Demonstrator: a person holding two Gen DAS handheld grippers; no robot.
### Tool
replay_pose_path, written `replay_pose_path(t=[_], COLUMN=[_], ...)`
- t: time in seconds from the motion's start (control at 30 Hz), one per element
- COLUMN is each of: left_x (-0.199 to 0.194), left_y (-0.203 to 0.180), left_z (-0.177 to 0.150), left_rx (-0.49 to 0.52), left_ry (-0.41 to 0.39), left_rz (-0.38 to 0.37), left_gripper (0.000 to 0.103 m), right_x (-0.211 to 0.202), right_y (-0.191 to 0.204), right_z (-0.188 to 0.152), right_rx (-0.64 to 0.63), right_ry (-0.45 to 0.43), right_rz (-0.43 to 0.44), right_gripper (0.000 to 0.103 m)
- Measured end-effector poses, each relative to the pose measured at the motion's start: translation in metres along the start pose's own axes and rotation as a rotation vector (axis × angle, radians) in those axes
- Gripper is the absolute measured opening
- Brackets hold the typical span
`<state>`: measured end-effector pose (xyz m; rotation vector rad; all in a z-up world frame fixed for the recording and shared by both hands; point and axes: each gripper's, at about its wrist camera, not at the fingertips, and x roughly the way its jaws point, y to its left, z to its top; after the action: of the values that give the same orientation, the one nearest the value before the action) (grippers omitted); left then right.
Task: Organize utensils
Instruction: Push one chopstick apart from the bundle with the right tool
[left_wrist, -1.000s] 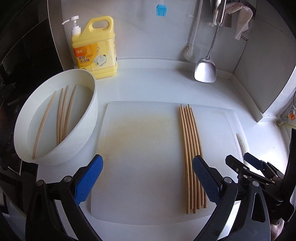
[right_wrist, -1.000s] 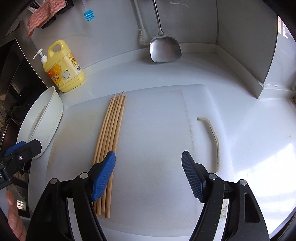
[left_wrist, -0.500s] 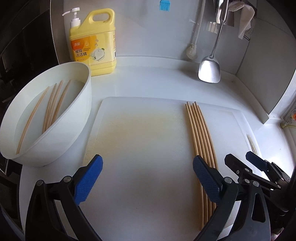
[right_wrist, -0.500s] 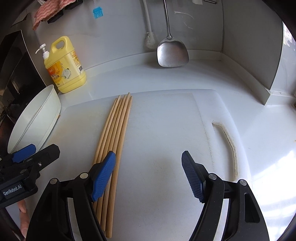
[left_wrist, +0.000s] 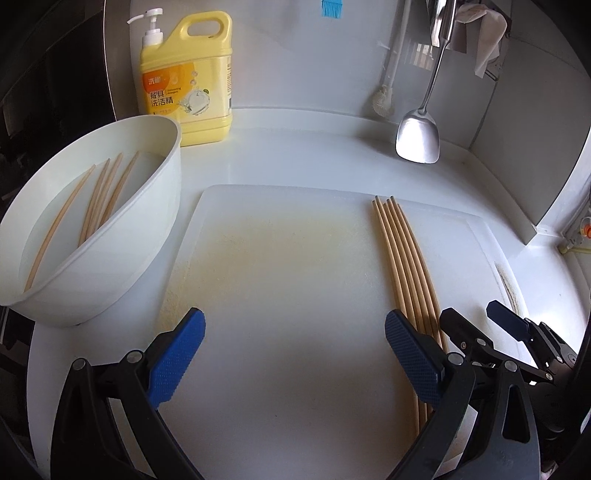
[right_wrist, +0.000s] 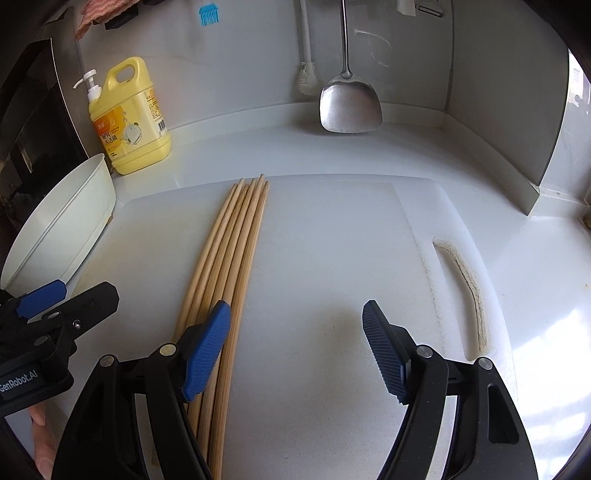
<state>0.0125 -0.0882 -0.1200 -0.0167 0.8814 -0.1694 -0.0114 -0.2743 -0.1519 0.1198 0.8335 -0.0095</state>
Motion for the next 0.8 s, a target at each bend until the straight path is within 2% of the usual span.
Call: replay_pose_path(t=[0.3, 0.53, 0.8], left_x=[0.003, 0.006, 0.013], left_y=[-0.002, -0.007, -0.016], left_z=[0.001, 0.001, 0.000], left_rx=[-0.006, 0.001, 0.014], left_ry=[0.003, 0.010, 0.017], left_rz=[-0.007, -0.018, -0.029], left_gripper=[0.096, 0.096, 0.096], right_x=[-0.001, -0.004, 0.000], right_y=[0.004, -0.008, -0.004], right_z=[0.000, -0.001, 0.000], right_rx=[-0.056, -0.058, -0.081], right_ry=[-0.015, -0.031, -0.021], right_rz=[-0.028, -0.067, -0.034], right_gripper=[0.071, 0.071, 0.071])
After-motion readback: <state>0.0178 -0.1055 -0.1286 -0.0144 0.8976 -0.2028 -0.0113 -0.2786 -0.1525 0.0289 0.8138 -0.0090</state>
